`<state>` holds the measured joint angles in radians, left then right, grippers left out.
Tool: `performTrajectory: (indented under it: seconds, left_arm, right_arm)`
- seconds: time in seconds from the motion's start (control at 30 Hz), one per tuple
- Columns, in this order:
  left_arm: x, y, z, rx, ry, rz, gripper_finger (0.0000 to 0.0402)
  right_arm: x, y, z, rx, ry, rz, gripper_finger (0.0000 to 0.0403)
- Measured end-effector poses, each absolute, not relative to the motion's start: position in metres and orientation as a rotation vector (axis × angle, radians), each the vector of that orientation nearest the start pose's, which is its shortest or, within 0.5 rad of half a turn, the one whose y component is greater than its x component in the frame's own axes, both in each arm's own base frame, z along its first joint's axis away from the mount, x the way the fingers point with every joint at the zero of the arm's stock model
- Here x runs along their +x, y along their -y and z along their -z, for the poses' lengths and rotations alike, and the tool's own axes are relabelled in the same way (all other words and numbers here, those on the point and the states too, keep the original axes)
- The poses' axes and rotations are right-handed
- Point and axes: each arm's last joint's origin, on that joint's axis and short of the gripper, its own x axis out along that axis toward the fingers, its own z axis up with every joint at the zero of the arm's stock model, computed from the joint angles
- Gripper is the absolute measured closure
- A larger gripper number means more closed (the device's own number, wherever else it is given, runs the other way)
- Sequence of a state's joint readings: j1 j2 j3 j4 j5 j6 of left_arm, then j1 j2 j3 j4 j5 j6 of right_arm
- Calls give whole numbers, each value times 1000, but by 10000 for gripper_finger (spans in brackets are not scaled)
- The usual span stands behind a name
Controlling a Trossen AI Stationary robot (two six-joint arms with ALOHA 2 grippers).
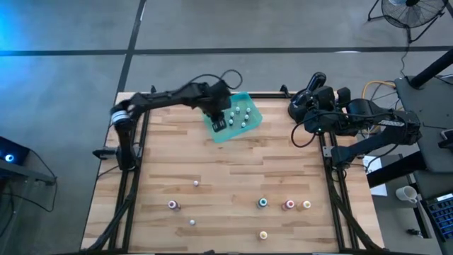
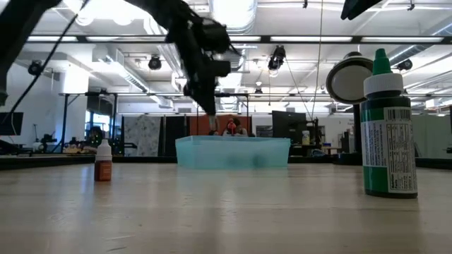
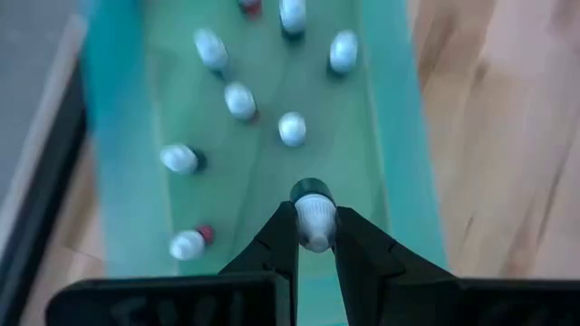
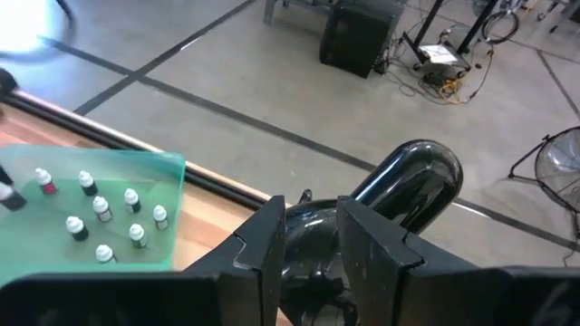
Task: Pick & Place food coloring
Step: Put the blue small food coloring into the green bin
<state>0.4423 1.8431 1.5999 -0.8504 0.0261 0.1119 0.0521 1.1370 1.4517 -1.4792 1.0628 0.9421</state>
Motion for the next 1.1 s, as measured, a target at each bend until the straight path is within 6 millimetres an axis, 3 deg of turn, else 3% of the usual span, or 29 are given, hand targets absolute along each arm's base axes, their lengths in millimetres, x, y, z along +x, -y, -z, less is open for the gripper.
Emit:
performTrajectory:
  seconds: [0.2, 0.37, 0.57, 0.87, 1.1]
  left_arm:
    - [362, -172, -232, -165, -1182, -292, 375]
    - [373, -178, -217, -148, -1153, -332, 375]
    - [374, -182, -196, -156, -1237, -374, 375]
    - [374, -183, -192, -182, -1243, -391, 370]
    - [374, -183, -192, -181, -1242, -390, 322]
  right_arm:
    - [157, 17, -400, 167, -512, 1225, 303]
    - [157, 17, -400, 165, -514, 1226, 309]
    - [157, 17, -400, 163, -516, 1227, 314]
    - [157, 17, -400, 162, -516, 1227, 309]
    - [157, 17, -400, 161, -517, 1228, 316]
